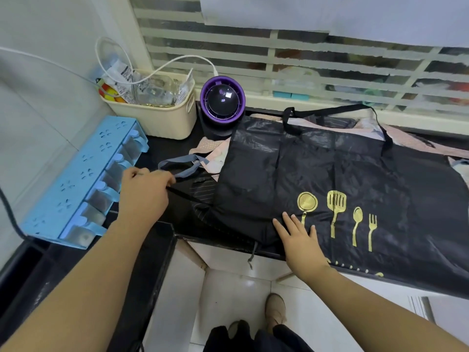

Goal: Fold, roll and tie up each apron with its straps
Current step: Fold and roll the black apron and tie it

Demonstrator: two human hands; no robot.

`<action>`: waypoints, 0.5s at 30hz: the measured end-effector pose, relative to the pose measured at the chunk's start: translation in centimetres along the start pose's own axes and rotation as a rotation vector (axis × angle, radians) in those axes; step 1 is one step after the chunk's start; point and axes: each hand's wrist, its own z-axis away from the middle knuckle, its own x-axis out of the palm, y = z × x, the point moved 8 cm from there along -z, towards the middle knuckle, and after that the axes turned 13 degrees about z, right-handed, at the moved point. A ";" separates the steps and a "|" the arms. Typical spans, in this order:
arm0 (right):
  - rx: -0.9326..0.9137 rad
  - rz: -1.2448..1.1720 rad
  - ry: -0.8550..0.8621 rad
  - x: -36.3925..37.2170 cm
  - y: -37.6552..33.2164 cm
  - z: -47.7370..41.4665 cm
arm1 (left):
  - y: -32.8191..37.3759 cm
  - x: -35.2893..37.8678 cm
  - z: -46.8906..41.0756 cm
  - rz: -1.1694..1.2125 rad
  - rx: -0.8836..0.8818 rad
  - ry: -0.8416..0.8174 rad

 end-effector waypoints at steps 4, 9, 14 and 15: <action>-0.017 0.021 -0.037 0.0 -0.1 0.3 | -3.9 1.6 1.1 -0.214 -0.297 -0.304; -0.014 -0.004 -0.034 0.0 -0.2 0.3 | -3.0 4.7 2.4 -0.037 -0.353 -0.566; -0.090 -0.086 0.078 0.2 0.0 0.7 | 3.8 7.0 2.8 0.280 -0.213 -0.444; -0.121 -0.118 0.103 0.3 0.1 0.9 | 4.7 8.4 3.4 0.370 -0.242 -0.513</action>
